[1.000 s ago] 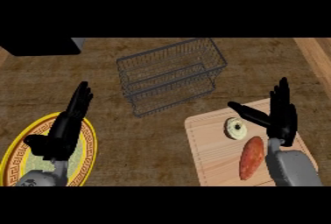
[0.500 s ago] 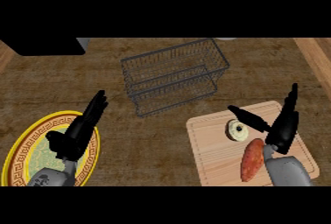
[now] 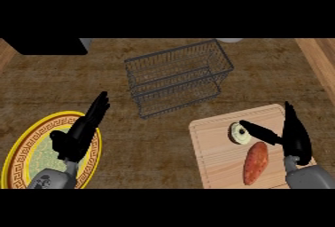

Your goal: Pick the sweet potato from the cutting board and place it in the tiered basket

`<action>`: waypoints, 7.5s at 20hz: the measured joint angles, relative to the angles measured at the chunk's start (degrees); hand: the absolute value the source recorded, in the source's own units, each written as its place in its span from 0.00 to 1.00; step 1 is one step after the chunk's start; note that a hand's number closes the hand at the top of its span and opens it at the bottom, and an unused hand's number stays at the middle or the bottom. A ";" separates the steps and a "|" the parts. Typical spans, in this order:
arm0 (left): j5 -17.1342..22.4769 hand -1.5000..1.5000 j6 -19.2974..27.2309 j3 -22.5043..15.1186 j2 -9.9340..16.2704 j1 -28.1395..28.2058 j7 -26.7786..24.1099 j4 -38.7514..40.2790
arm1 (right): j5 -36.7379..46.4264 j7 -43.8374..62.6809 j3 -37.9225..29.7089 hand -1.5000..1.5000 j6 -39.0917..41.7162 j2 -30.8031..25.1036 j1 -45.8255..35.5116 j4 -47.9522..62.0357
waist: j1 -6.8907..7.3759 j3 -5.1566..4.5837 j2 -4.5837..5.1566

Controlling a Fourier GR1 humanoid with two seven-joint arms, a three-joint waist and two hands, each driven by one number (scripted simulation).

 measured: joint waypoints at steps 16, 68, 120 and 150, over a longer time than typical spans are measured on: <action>-0.42 0.50 -0.87 0.38 -1.23 0.00 -2.33 2.88 | 1.57 26.54 4.64 0.00 25.09 -3.83 -8.83 -16.30 | -0.31 0.70 -0.09; -5.05 0.50 -5.93 5.58 -5.93 -0.35 -1.00 2.74 | 34.15 18.16 -9.61 1.00 30.70 23.48 7.10 -15.47 | 0.79 1.17 0.52; -8.72 0.50 -7.94 7.80 -8.43 -1.84 -1.81 4.72 | -1.01 -29.11 -18.39 1.00 47.75 15.39 -64.81 29.12 | 1.99 1.15 0.80; -10.09 0.50 -8.81 9.27 -9.72 -1.38 -1.59 4.84 | -15.05 -16.10 -28.42 0.00 33.50 22.11 -69.03 39.57 | 1.21 1.17 0.56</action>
